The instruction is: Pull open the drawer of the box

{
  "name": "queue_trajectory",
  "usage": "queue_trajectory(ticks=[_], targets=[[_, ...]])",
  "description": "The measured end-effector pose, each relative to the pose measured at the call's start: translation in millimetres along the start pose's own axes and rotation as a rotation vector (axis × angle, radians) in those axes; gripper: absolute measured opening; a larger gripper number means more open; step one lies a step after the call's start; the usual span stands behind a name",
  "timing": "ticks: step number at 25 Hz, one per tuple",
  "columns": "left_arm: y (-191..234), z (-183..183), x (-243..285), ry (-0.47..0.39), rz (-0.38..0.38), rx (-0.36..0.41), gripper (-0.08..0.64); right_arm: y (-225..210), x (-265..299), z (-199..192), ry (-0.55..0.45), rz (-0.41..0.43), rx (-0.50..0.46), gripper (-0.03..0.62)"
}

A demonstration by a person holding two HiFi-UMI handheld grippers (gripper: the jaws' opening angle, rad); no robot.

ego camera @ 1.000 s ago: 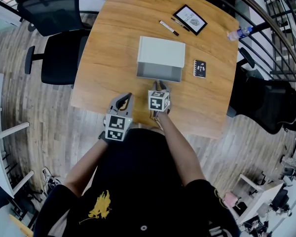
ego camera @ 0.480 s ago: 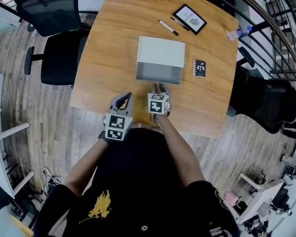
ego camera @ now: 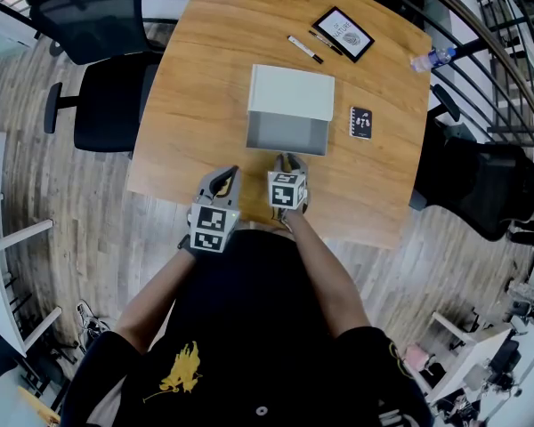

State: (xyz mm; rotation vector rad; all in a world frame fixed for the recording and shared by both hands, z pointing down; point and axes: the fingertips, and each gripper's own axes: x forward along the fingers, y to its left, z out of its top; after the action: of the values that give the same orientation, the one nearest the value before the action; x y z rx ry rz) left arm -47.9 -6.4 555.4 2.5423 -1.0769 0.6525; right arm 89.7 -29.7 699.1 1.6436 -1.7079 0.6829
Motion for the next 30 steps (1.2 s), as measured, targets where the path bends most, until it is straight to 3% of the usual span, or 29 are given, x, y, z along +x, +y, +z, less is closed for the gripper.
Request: queue_trajectory(ticks=[30], targets=[[-6, 2, 2, -0.004, -0.007, 0.000, 0.009, 1, -12, -7, -0.004, 0.009, -0.009, 0.066]])
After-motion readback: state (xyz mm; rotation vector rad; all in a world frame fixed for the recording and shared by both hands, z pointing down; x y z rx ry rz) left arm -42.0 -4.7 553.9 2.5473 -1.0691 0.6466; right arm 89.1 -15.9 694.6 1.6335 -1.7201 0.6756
